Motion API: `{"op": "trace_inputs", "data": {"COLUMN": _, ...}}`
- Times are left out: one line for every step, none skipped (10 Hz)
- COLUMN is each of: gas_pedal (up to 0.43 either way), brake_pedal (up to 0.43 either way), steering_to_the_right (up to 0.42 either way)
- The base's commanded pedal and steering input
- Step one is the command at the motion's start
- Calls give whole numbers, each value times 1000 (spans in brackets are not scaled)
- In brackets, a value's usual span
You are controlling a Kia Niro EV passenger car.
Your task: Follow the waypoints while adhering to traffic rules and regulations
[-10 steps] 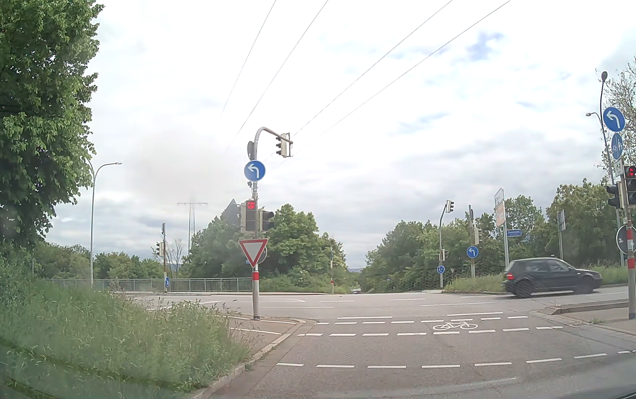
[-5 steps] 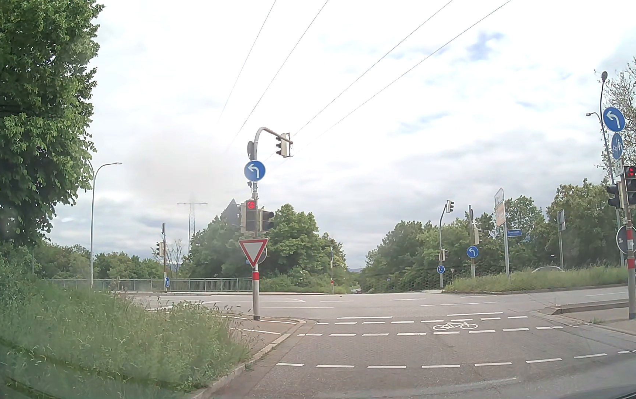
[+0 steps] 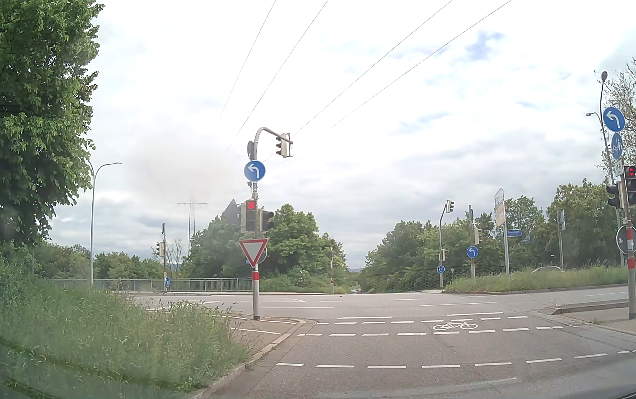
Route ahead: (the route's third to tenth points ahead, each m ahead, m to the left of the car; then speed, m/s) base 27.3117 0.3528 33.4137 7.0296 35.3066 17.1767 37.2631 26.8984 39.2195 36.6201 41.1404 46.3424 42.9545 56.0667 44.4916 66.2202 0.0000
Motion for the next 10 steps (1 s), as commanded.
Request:
{"op": "trace_inputs", "data": {"gas_pedal": 0, "brake_pedal": 244, "steering_to_the_right": -7}}
{"op": "trace_inputs", "data": {"gas_pedal": 0, "brake_pedal": 244, "steering_to_the_right": -7}}
{"op": "trace_inputs", "data": {"gas_pedal": 0, "brake_pedal": 244, "steering_to_the_right": -7}}
{"op": "trace_inputs", "data": {"gas_pedal": 0, "brake_pedal": 244, "steering_to_the_right": -7}}
{"op": "trace_inputs", "data": {"gas_pedal": 0, "brake_pedal": 244, "steering_to_the_right": -7}}
{"op": "trace_inputs", "data": {"gas_pedal": 0, "brake_pedal": 244, "steering_to_the_right": -7}}
{"op": "trace_inputs", "data": {"gas_pedal": 0, "brake_pedal": 244, "steering_to_the_right": -7}}
{"op": "trace_inputs", "data": {"gas_pedal": 0, "brake_pedal": 244, "steering_to_the_right": -7}}
{"op": "trace_inputs", "data": {"gas_pedal": 0, "brake_pedal": 244, "steering_to_the_right": -7}}
{"op": "trace_inputs", "data": {"gas_pedal": 0, "brake_pedal": 244, "steering_to_the_right": -7}}
